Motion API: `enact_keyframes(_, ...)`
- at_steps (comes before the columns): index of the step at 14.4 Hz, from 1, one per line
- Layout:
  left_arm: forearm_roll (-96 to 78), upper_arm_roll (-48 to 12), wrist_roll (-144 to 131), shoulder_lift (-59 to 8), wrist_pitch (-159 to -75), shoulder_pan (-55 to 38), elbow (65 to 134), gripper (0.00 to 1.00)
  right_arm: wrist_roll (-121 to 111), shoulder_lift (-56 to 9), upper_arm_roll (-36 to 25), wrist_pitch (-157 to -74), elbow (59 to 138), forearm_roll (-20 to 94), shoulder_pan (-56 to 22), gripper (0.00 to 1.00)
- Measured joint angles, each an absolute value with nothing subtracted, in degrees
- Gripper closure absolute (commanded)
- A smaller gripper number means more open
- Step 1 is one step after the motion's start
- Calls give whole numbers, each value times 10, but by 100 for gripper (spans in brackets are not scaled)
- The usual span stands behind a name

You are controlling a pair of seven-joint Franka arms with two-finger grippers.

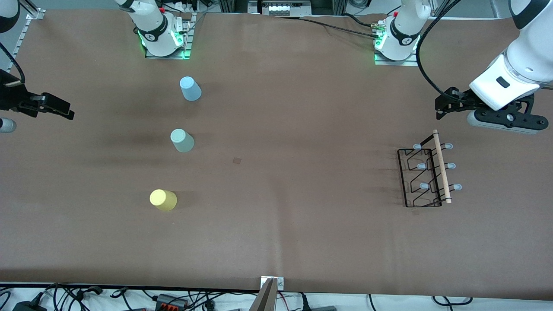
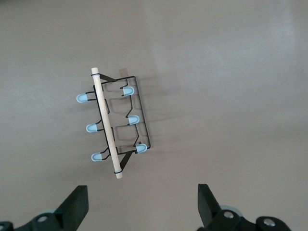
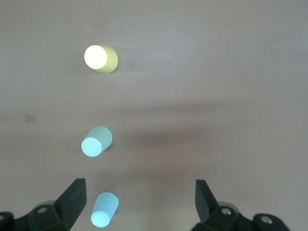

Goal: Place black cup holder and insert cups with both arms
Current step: 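Reach the right gripper to the teal cup while the left gripper reaches the rack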

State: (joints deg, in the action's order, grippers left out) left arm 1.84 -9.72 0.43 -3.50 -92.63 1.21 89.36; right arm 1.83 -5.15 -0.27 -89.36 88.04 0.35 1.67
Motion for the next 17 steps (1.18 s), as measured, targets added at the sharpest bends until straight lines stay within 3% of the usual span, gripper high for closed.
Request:
enact_keyframes(13,18,-97,4,-35,-928,24,897,0,11,-50,1,-889,924,4,12,0)
enact_keyframes(17,18,-94,4,-39,-928,35,897,0,16,-49,7,-980,1012,5,-11,0)
